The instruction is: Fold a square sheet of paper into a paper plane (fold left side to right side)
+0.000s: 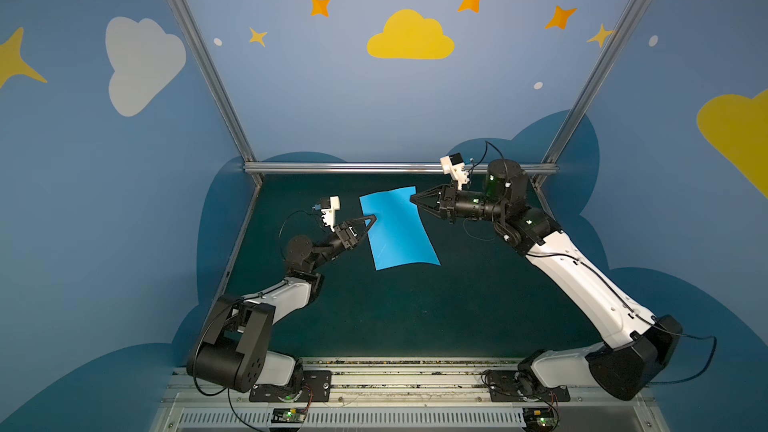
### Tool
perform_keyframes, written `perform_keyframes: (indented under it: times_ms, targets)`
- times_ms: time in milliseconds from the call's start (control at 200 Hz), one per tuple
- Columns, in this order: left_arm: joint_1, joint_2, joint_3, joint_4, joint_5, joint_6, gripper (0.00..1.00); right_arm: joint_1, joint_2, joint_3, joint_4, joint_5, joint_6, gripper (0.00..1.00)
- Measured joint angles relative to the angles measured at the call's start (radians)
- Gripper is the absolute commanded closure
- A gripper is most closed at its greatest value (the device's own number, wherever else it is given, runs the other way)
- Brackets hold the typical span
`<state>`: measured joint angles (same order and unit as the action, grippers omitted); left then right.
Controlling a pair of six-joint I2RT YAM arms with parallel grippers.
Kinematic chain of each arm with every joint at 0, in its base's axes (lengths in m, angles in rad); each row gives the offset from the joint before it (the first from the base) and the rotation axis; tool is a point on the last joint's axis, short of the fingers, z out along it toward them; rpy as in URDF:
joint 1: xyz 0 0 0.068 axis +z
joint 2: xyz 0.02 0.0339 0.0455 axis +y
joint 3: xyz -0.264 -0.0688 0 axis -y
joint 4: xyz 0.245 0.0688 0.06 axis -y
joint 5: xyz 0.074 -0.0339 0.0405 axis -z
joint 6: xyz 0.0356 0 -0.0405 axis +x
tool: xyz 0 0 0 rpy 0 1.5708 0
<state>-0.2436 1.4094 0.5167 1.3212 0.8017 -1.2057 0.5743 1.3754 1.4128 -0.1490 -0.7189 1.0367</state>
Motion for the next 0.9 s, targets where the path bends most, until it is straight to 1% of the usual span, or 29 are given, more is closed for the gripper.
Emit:
perform_keyframes:
  times_ms: [50, 105, 190, 290, 436, 441, 456, 521, 541, 566, 601, 641, 691, 806, 901]
  targets:
    - [-0.002, -0.006, -0.009, -0.016, -0.001, 0.003, 0.73, -0.01, -0.004, -0.018, 0.008, 0.0, 0.003, 1.0]
    - [-0.005, -0.014, -0.018, -0.042, -0.003, 0.016, 0.78, -0.017, -0.006, -0.037, 0.016, 0.002, 0.005, 1.0]
    - [-0.008, -0.031, -0.024, -0.096, -0.003, 0.03, 0.96, -0.026, -0.01, -0.068, 0.023, 0.005, 0.007, 1.0]
    - [-0.013, -0.065, -0.024, -0.195, -0.007, 0.066, 0.96, -0.039, -0.027, -0.122, 0.034, 0.013, 0.007, 1.0]
    - [-0.016, -0.156, -0.026, -0.42, -0.036, 0.132, 0.96, -0.066, -0.067, -0.245, 0.053, 0.044, 0.001, 1.0]
    - [-0.016, -0.16, -0.027, -0.431, -0.039, 0.135, 0.96, -0.067, -0.069, -0.253, 0.053, 0.046, 0.0, 0.99]
    - [-0.016, -0.171, -0.027, -0.457, -0.042, 0.146, 0.96, -0.07, -0.072, -0.267, 0.053, 0.051, 0.0, 0.93]
    - [-0.017, -0.214, -0.027, -0.593, -0.064, 0.189, 0.96, -0.084, -0.087, -0.335, 0.054, 0.073, -0.006, 0.62]
    - [-0.017, -0.225, -0.027, -0.636, -0.07, 0.201, 0.96, -0.09, -0.09, -0.359, 0.055, 0.079, -0.012, 0.54]
    - [-0.017, -0.237, -0.027, -0.691, -0.079, 0.22, 0.96, -0.097, -0.093, -0.389, 0.053, 0.091, -0.017, 0.47]
    - [-0.017, -0.246, -0.027, -0.765, -0.088, 0.244, 0.96, -0.106, -0.096, -0.426, 0.047, 0.103, -0.029, 0.4]
    - [-0.017, -0.247, -0.026, -0.844, -0.097, 0.27, 0.96, -0.117, -0.097, -0.466, 0.038, 0.118, -0.046, 0.37]
    - [-0.017, -0.238, -0.025, -0.941, -0.112, 0.305, 0.96, -0.131, -0.098, -0.512, 0.01, 0.144, -0.072, 0.35]
    - [-0.019, -0.178, -0.015, -1.133, -0.142, 0.373, 0.96, -0.151, -0.101, -0.594, -0.052, 0.209, -0.141, 0.35]
    - [-0.019, -0.095, 0.018, -1.248, -0.152, 0.436, 0.96, -0.153, -0.099, -0.631, -0.082, 0.229, -0.2, 0.35]
